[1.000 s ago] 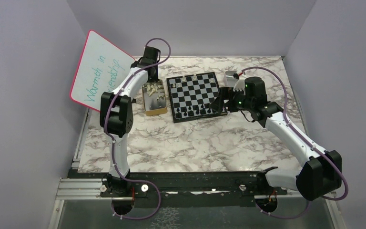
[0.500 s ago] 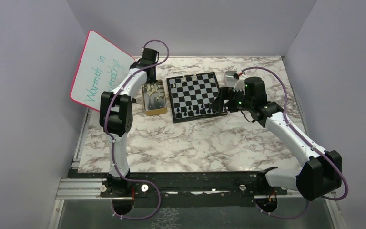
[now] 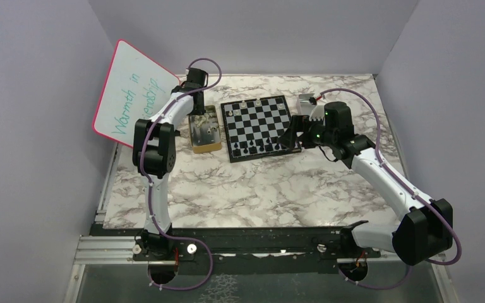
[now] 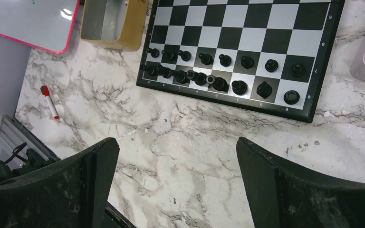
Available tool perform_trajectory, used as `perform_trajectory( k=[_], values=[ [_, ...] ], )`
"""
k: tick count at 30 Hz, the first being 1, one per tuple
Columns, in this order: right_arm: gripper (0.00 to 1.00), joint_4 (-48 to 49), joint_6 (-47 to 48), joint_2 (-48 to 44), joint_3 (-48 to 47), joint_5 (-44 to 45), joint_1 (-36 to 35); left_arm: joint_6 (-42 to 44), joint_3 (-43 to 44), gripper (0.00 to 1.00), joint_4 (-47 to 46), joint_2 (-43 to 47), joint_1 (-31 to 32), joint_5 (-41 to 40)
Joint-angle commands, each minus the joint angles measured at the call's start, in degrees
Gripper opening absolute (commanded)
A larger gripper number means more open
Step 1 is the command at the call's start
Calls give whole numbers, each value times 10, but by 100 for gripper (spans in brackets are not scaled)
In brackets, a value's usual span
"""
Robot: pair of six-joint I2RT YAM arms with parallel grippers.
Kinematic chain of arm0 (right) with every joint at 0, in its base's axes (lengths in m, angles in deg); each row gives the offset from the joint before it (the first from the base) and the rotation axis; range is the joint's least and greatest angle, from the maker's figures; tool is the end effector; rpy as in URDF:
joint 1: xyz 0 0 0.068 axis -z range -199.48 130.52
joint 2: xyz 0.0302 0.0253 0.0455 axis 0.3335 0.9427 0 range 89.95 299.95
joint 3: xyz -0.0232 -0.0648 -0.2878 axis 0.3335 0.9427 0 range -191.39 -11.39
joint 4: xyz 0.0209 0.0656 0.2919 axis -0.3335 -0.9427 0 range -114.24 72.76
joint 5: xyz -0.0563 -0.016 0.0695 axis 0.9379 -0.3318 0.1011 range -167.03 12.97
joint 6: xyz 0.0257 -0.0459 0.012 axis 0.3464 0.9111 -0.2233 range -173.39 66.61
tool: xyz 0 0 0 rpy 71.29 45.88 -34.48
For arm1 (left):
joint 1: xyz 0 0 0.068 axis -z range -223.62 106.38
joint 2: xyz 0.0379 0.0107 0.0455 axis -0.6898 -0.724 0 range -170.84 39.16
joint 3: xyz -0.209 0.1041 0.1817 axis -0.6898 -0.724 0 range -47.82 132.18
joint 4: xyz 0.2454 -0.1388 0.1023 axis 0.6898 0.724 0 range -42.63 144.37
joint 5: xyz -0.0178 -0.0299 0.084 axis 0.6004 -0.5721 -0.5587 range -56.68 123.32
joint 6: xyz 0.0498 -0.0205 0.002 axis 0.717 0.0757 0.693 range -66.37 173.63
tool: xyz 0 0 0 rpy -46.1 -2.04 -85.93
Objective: Set up the chess pieces on the board
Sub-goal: Pick up the chess piece from the storage box.
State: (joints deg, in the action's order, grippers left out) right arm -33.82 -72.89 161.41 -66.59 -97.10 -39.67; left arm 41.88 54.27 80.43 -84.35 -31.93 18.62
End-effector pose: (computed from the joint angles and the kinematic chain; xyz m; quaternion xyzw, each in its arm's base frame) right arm 0.2865 0.1184 0.3057 -0.0885 0.8642 0.3039 0.3912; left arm 0.5206 -0.0985 0.2167 -0.0396 0.9445 0.0579 0.3210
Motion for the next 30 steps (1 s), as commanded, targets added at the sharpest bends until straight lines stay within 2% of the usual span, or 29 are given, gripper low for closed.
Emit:
perform_trajectory(
  k=[1,20,30],
  values=[
    [100,3,-3,-2,-2,-8,-3,2,-2,29,-9,-12,-4,-5],
    [100,2,3,1,3,-4,-2,10,22,29,-9,-49,-8,8],
    [100,7,1,5,4,-5,-3,13,23,17,-9,-37,-8,32]
  ],
)
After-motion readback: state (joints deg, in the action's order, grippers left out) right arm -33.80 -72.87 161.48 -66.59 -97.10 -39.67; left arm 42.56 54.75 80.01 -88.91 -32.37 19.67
